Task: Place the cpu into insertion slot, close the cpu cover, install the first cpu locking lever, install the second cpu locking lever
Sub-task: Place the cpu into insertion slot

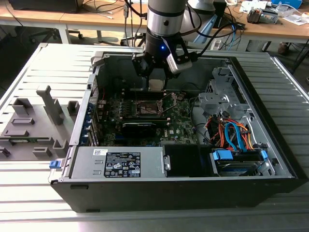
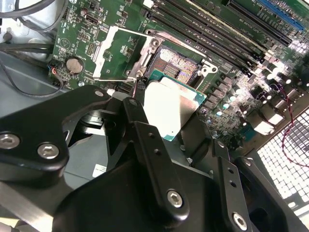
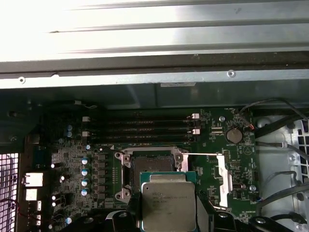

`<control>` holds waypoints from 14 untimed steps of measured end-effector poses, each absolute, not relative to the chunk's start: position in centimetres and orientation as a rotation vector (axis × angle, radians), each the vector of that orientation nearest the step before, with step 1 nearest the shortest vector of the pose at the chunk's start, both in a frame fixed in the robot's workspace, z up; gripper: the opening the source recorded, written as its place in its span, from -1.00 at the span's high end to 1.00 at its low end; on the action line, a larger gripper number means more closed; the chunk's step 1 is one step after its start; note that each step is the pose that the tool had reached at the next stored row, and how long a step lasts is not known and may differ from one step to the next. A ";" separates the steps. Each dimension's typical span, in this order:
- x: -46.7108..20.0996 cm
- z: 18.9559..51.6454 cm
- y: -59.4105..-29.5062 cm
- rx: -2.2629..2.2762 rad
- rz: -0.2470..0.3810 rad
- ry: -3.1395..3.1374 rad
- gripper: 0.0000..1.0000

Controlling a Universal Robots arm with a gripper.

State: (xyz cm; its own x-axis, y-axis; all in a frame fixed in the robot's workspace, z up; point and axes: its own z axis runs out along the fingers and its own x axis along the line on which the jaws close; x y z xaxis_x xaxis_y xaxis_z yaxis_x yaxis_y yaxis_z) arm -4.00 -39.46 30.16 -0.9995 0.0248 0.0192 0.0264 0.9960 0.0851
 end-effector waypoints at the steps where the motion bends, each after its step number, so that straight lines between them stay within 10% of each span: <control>1: -4.0 30.1 -39.5 -0.040 -0.133 -3.120 -0.08; 14: -4.2 29.7 -39.5 -0.040 -0.131 -3.120 -0.08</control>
State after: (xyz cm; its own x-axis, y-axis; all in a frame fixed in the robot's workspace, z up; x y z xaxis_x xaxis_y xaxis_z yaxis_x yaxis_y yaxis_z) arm -4.17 -39.46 29.68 -0.9995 0.0249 0.0192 0.0264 0.9962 0.0833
